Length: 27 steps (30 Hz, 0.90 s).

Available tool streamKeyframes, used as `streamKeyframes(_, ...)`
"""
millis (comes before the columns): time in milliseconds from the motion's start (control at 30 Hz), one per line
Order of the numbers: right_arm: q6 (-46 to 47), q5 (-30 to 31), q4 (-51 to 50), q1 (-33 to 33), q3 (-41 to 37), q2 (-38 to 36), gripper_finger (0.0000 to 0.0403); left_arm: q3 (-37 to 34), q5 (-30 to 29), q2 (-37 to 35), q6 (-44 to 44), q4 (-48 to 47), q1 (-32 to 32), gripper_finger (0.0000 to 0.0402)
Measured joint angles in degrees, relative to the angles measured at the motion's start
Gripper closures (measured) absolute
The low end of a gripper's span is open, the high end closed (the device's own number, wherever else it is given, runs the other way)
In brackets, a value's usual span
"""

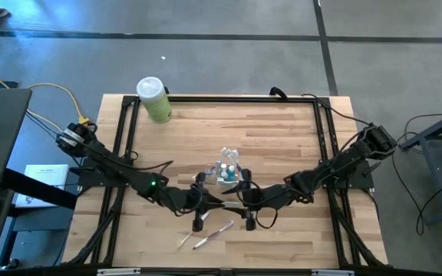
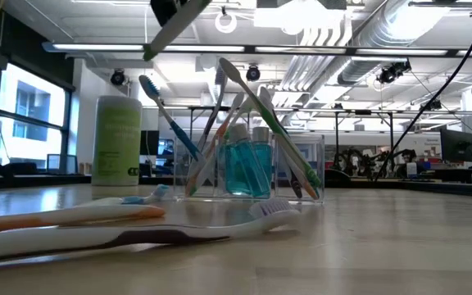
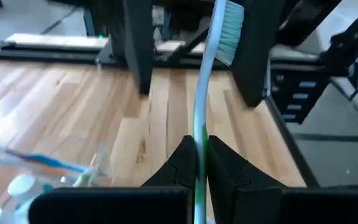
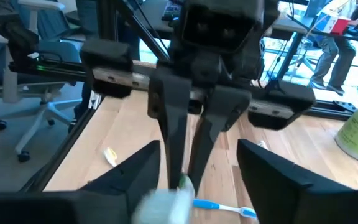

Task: Pick & Place toothbrushing station
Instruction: Put the green toothbrush into the transparent organizer

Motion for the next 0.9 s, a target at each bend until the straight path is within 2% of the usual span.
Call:
streamKeyframes(167,0.33,-0.28,-0.43,0.04,0.00,0.00,0.0245,0.00,-0.78,-0.24,2.22,2.33,-0.89,0.0394)
streamKeyframes(467,-1.02,-1.31,-1.28,0.04,0.02,0.00,0.0301,0.00,-2.72,-0.34,3.27,3.79,-1.95,0.0394)
streamKeyframes(667,-2.86,-3.06,-1.12,0.00,0.02,0.00,0.0382,0.00,-2.57,-0.34,3.27,3.80,-1.97,0.0394)
streamKeyframes(767,-2.93,-3.03,-1.12,0.01,0.02,0.00,0.0389,0.00,-2.52,-0.34,3.80,3.60,-1.97,0.0378)
streamKeyframes(900,-2.95,-2.97,-1.36,0.00,0.02,0.00,0.0392,0.00,-2.50,-0.07,7.54,3.44,-2.04,0.0336)
